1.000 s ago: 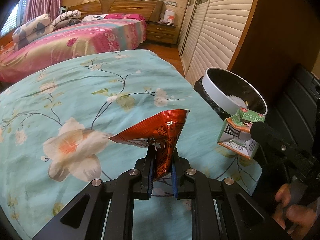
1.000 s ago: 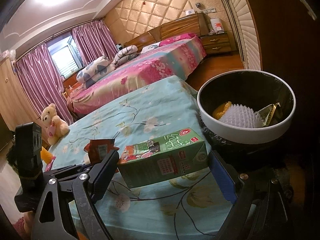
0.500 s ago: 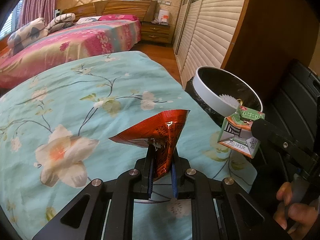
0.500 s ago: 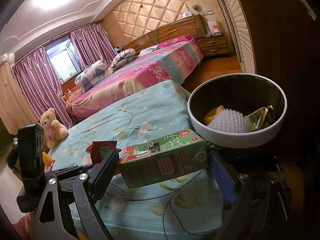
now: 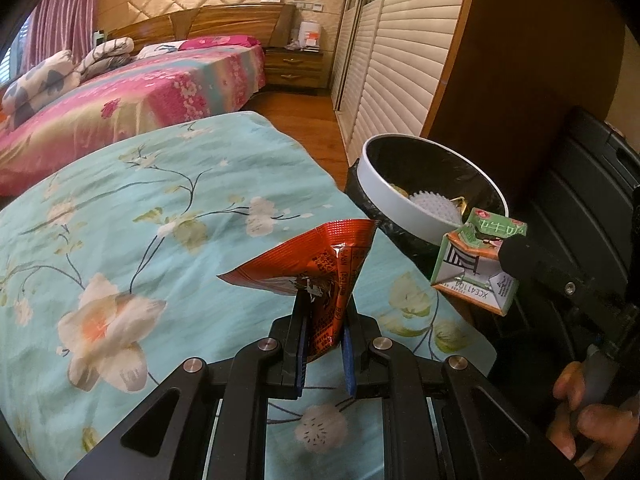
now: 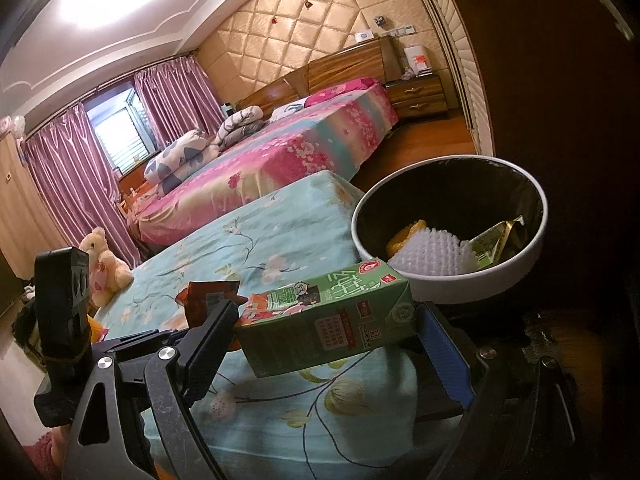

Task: Collect trash
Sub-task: 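Lower the red bag and juice box into the bin opening with both tools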

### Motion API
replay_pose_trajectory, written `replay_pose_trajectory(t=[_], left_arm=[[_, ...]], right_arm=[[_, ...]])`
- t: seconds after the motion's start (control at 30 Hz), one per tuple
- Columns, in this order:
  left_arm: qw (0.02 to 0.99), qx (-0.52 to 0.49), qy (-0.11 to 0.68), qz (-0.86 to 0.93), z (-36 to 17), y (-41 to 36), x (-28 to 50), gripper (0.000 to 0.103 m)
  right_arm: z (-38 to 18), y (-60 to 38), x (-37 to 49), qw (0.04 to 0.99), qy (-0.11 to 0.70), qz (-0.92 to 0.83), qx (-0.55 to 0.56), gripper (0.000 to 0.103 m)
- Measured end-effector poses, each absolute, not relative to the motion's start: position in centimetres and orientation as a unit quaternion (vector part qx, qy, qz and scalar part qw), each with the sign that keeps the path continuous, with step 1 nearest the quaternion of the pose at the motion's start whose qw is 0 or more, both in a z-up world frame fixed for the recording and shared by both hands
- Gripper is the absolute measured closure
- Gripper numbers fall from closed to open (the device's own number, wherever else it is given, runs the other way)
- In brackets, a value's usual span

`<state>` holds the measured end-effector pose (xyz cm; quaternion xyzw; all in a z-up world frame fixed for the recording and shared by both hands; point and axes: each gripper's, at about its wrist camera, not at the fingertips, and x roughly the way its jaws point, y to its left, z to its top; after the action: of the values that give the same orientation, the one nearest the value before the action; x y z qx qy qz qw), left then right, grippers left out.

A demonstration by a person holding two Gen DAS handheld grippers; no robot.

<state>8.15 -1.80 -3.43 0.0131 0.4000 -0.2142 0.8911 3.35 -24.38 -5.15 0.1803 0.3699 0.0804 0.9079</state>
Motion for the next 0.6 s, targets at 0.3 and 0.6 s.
replay_pose_trajectory(t=[0.3, 0.6], left_arm=[[0.890, 0.018, 0.399, -0.220, -3.3, -2.6, 8.4, 0.090], [0.890, 0.022, 0.395, -0.228, -2.9, -3.8, 8.8, 0.090]], right_arm=[[-5.0, -25.0, 3.4, 0.910, 0.366, 0.073, 0.180, 0.012], [-4.6, -25.9, 3.5, 0.911, 0.364, 0.065, 0.181, 0.012]])
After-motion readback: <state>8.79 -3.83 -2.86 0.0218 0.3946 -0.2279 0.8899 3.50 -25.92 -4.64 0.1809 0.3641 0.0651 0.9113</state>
